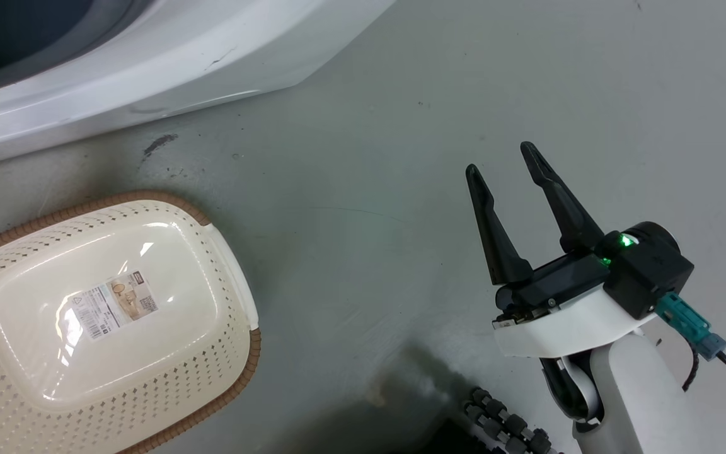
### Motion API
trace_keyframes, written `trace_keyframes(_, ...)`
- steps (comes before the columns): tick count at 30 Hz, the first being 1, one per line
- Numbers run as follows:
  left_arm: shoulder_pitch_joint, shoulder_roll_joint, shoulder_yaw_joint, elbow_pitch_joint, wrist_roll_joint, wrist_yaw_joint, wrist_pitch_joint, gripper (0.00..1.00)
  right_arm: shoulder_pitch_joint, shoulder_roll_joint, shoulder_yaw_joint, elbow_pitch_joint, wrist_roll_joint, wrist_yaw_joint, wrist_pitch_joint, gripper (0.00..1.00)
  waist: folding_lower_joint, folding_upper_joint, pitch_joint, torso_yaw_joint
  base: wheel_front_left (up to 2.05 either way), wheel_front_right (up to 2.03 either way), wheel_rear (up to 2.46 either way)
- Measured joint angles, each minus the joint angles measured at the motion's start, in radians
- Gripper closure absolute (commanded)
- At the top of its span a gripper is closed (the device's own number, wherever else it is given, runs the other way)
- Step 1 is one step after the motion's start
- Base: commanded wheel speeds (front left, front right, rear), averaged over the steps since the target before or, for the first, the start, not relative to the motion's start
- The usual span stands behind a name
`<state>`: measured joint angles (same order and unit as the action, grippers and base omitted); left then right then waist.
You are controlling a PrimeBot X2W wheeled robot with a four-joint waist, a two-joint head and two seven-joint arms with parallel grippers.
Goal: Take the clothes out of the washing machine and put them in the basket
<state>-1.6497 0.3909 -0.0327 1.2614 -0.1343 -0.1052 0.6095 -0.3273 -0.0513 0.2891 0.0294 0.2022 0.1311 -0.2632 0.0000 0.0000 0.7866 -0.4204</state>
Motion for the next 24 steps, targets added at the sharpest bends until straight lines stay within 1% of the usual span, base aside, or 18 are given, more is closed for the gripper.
trace_keyframes(1,0.0,0.0,0.003,0.0,-0.007,0.001,0.001,1.0,0.0,0.0,0.001,0.0,0.001,0.0,0.0,0.0,0.0,0.0,0.0,-0.001,0.0,0.0,0.0)
trace_keyframes(5,0.016,-0.004,0.002,-0.016,-0.012,0.012,-0.048,1.0,-0.003,0.0,0.004,0.007,0.008,0.0,0.0,0.0,0.0,0.0,-0.004,0.0,0.0,0.0,0.0)
trace_keyframes(9,0.042,-0.001,-0.007,-0.069,-0.01,0.026,-0.168,1.0,-0.014,0.0,0.005,0.02,0.009,0.0,0.0,0.0,0.0,0.0,-0.016,0.004,0.0,0.0,0.0)
trace_keyframes(16,0.164,-0.02,-0.018,-0.135,-0.01,0.032,-0.472,1.0,-0.021,0.0,-0.028,0.049,0.006,0.0,0.0,0.0,0.0,0.0,-0.069,0.024,0.0,0.0,0.0)
trace_keyframes(20,0.259,-0.033,-0.026,-0.138,-0.008,0.041,-0.649,1.0,-0.017,0.001,-0.053,0.074,-0.009,0.0,0.0,0.0,0.0,0.0,-0.122,0.042,0.0,0.0,0.0)
trace_keyframes(21,0.259,-0.033,-0.026,-0.138,-0.008,0.041,-0.649,1.0,-0.017,0.001,-0.053,0.074,-0.009,0.0,0.0,0.0,0.0,0.0,-0.122,0.042,0.0,0.0,0.0)
trace_keyframes(22,0.303,-0.042,-0.025,-0.132,-0.015,0.047,-0.73,1.0,-0.007,0.001,-0.066,0.09,-0.019,0.0,0.0,0.0,0.0,0.0,-0.155,0.052,0.0,0.0,0.0)
trace_keyframes(24,0.348,-0.05,-0.019,-0.12,-0.022,0.047,-0.797,1.0,0.007,0.001,-0.077,0.106,-0.027,0.0,0.0,0.0,0.0,0.0,-0.19,0.062,0.0,0.0,0.0)
